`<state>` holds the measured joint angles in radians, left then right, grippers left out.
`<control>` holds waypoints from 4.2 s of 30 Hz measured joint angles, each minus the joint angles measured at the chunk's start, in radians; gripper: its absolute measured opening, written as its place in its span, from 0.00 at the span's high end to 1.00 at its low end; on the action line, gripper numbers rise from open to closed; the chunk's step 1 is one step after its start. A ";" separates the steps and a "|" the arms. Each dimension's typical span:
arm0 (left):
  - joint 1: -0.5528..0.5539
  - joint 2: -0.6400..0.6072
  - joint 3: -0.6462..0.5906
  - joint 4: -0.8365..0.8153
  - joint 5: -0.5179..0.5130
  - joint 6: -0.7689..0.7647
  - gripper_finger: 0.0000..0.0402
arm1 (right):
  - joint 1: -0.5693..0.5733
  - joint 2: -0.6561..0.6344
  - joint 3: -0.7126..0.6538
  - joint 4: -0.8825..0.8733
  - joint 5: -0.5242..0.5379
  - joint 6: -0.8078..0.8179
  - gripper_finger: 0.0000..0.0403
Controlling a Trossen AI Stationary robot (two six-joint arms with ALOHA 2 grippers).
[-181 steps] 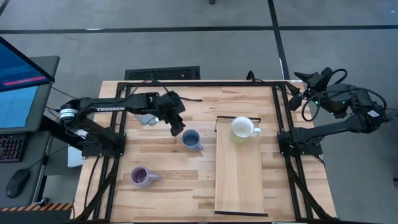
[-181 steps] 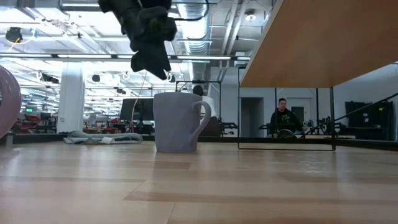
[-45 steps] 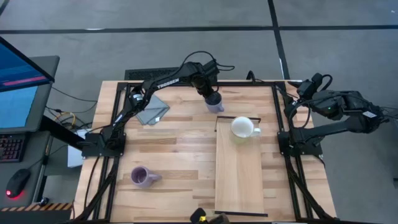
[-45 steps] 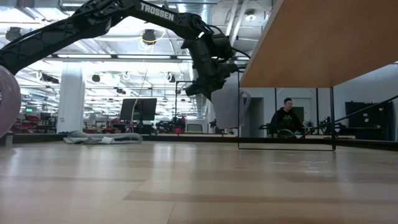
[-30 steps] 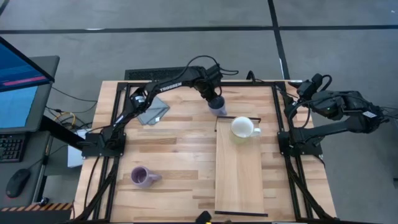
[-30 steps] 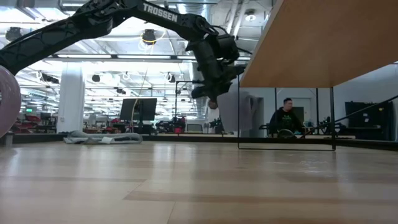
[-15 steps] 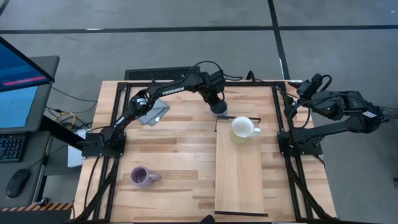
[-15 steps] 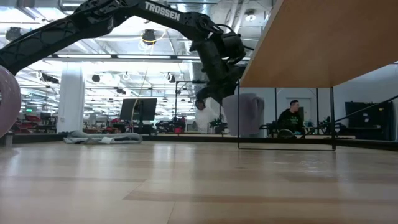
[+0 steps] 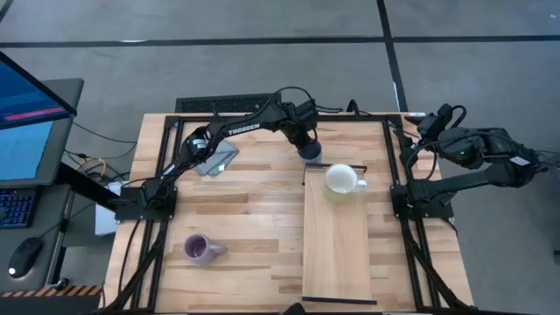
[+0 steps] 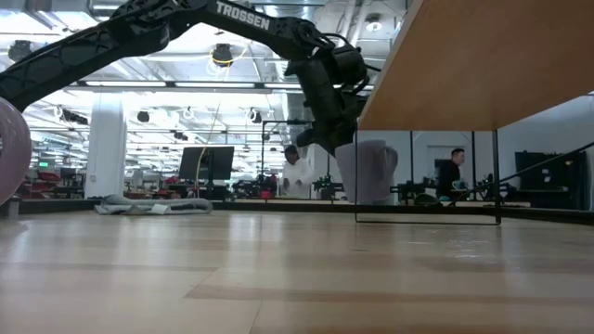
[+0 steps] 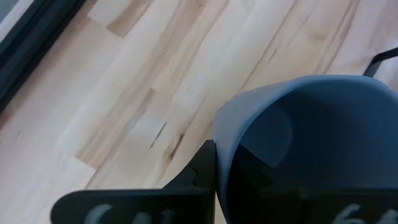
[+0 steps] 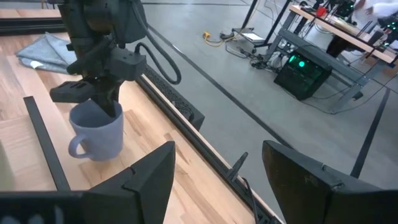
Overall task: Stack small to large cups/mugs on shelf
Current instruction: Move the blue mug on the shelf, then put the violet mug on the shelf
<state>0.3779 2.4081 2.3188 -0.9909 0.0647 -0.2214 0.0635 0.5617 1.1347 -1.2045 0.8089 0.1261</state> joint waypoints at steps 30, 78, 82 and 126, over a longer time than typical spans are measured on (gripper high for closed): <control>-0.011 0.083 0.024 0.062 0.124 0.017 0.80 | 0.000 0.000 0.000 0.000 0.000 -0.002 0.34; -0.005 0.080 0.024 0.085 0.243 0.041 0.53 | 0.000 0.000 0.000 -0.007 0.000 0.043 0.34; -0.005 0.080 0.024 0.094 0.245 0.059 0.50 | 0.000 0.000 0.000 -0.007 0.000 0.072 0.34; 0.050 0.079 0.025 0.111 0.287 0.048 0.46 | 0.000 0.000 0.000 0.016 0.000 0.085 0.34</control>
<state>0.4282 2.4870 2.3440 -0.8804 0.3520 -0.1735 0.0637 0.5617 1.1347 -1.1881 0.8089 0.2115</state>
